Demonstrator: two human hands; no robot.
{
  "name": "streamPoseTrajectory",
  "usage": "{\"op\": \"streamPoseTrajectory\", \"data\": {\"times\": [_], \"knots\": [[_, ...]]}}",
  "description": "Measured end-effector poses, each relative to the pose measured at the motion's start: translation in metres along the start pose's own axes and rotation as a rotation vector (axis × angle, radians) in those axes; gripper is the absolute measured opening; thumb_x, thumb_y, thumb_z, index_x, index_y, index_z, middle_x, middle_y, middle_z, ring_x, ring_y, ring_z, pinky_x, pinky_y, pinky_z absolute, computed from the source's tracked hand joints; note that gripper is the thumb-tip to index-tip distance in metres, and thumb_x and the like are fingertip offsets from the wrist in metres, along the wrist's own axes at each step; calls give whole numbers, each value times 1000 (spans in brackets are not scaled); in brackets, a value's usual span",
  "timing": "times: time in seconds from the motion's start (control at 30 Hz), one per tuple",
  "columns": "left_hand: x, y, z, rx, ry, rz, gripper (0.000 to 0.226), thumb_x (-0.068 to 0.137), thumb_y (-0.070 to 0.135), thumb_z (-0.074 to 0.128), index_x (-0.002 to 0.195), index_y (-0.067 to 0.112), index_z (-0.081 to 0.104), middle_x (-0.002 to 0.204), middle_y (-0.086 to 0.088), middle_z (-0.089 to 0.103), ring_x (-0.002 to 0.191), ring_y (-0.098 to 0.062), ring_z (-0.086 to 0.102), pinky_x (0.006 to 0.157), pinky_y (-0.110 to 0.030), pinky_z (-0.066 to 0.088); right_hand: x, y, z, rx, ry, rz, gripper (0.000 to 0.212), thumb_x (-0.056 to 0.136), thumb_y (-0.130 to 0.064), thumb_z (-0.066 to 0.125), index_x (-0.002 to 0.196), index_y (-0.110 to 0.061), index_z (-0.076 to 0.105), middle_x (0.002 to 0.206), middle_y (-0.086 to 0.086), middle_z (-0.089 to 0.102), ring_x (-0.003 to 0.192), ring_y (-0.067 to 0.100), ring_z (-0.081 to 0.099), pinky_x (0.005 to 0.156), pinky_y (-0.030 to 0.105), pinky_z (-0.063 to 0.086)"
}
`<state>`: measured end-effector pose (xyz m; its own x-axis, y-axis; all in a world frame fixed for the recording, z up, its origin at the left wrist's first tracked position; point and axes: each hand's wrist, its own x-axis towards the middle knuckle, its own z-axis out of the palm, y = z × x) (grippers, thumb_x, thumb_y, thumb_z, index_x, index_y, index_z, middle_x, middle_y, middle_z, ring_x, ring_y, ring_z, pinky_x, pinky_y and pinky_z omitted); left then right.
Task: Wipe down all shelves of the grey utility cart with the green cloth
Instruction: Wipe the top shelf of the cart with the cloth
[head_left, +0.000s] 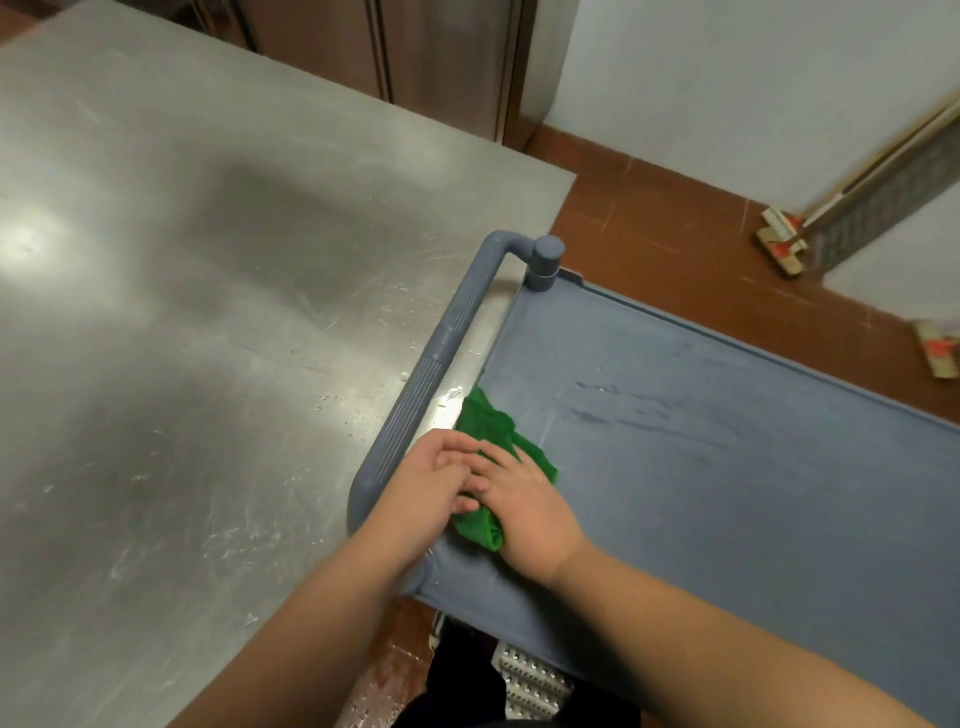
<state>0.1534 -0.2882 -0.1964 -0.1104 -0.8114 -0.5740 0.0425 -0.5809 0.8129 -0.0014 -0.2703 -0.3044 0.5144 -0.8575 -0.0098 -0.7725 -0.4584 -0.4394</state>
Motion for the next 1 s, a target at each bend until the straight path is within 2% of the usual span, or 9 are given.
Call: {"op": "streamPoseTrajectory", "data": {"times": [0.13, 0.27, 0.37, 0.53, 0.63, 0.73, 1.0], "knots": [[-2, -4, 8, 32, 21, -6, 29, 90, -11, 39, 97, 12, 56, 89, -8, 64, 71, -15, 63, 60, -24, 50, 21, 21, -11, -131, 57, 104, 45, 84, -29, 62, 129, -29, 56, 151, -2, 44, 146, 25, 29, 117, 54, 24], [-2, -9, 25, 62, 48, -20, 30, 88, -11, 38, 99, 10, 56, 88, -6, 64, 68, -13, 63, 58, -22, 50, 37, 48, -33, -8, 87, 307, 55, 83, -16, 65, 136, -25, 54, 158, 1, 32, 150, 29, 18, 117, 47, 29], [-1, -11, 47, 103, 46, -34, 31, 88, -12, 36, 99, 10, 54, 87, -6, 63, 65, -12, 62, 55, -21, 50, 27, 64, -46, -11, 74, 329, 53, 86, -10, 59, 137, -23, 55, 161, 1, 28, 151, 27, 14, 117, 45, 28], [-1, -13, 100, 150, 6, -23, 32, 87, -13, 36, 95, 13, 53, 87, -5, 62, 63, -11, 61, 55, -21, 48, -28, 95, -57, -60, 84, 398, 54, 93, -7, 51, 144, -22, 48, 163, -2, 21, 152, 24, 9, 120, 41, 23], [-4, -14, 137, 174, -19, -2, 30, 88, -12, 37, 95, 13, 54, 87, -4, 62, 64, -10, 62, 58, -23, 49, -63, 120, -64, -67, 122, 458, 57, 90, -5, 54, 145, -21, 48, 163, -1, 23, 152, 25, 9, 119, 42, 24], [-9, -17, 180, 197, -56, 3, 30, 88, -12, 37, 96, 12, 53, 87, -5, 61, 66, -12, 61, 55, -21, 49, -103, 145, -74, -72, 114, 516, 57, 90, -7, 55, 144, -21, 47, 163, -1, 23, 152, 25, 9, 118, 44, 26], [-30, -38, 302, 264, -159, 4, 28, 92, -10, 35, 95, 12, 52, 87, -5, 61, 67, -14, 61, 59, -26, 49, -226, 208, -104, -70, 155, 658, 58, 86, -8, 61, 142, -19, 51, 160, 0, 29, 151, 27, 15, 117, 42, 30]]}}
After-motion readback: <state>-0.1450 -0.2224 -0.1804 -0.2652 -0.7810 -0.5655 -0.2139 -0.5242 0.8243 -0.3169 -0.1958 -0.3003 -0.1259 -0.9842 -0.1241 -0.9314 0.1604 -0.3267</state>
